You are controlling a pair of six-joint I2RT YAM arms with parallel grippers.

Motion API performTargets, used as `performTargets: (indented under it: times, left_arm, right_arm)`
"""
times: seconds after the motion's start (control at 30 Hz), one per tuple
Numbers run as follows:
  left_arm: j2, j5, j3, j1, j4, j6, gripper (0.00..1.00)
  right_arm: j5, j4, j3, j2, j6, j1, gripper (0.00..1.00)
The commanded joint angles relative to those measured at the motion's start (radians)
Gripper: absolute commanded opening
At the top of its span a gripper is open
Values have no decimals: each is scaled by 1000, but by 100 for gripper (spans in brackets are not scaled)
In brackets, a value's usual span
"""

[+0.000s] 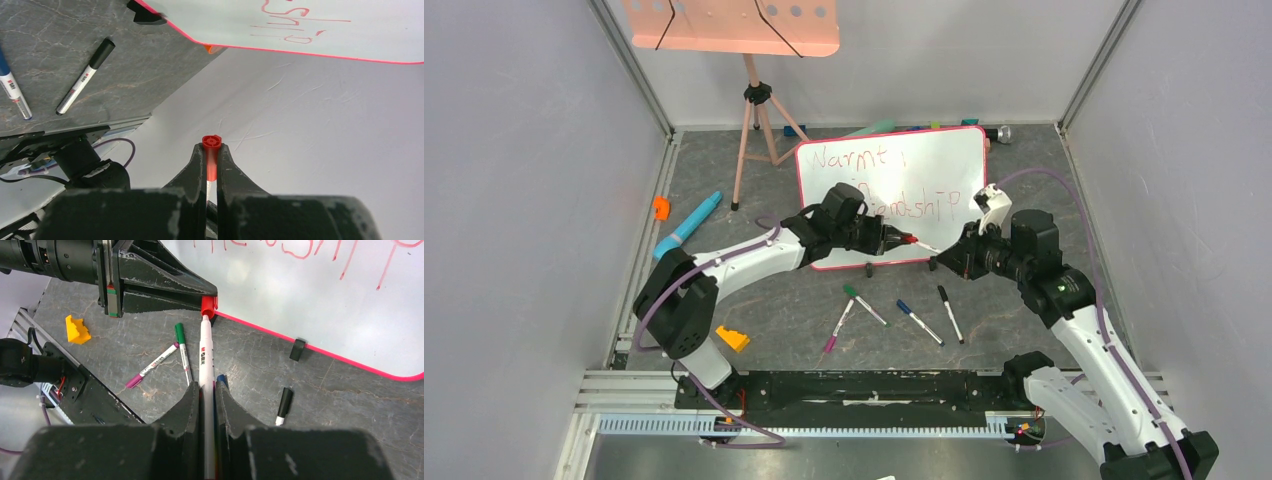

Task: Write a sentence on the whiteboard
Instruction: Insert the whiteboard marker without the cap into the pen cap.

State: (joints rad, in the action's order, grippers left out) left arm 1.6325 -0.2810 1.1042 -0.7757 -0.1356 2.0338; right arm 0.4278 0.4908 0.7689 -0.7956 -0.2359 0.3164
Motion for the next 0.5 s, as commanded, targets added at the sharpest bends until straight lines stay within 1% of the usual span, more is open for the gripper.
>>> performTargets:
  times: [0.0, 0.1, 0.33, 0.4, 0.47]
  left_arm:
    - [-4, -45, 66, -24, 50, 42, 2]
    - [-12, -70, 60, -25, 33, 12, 2]
    - [-29, -110, 32, -38, -7, -61, 2]
    - [-19, -111, 44, -44, 4, -49, 2]
    - [-3, -111, 67, -53, 47, -36, 2]
  right_arm:
    - [-57, -35, 2, -7, -7, 2, 0]
    - [-98, -25, 19, -35, -6, 2, 0]
    - [-165, 42, 145, -158, 45, 22, 0]
    - [-197, 48, 164, -177, 46, 52, 0]
    - [-282, 60, 188, -194, 44, 113, 0]
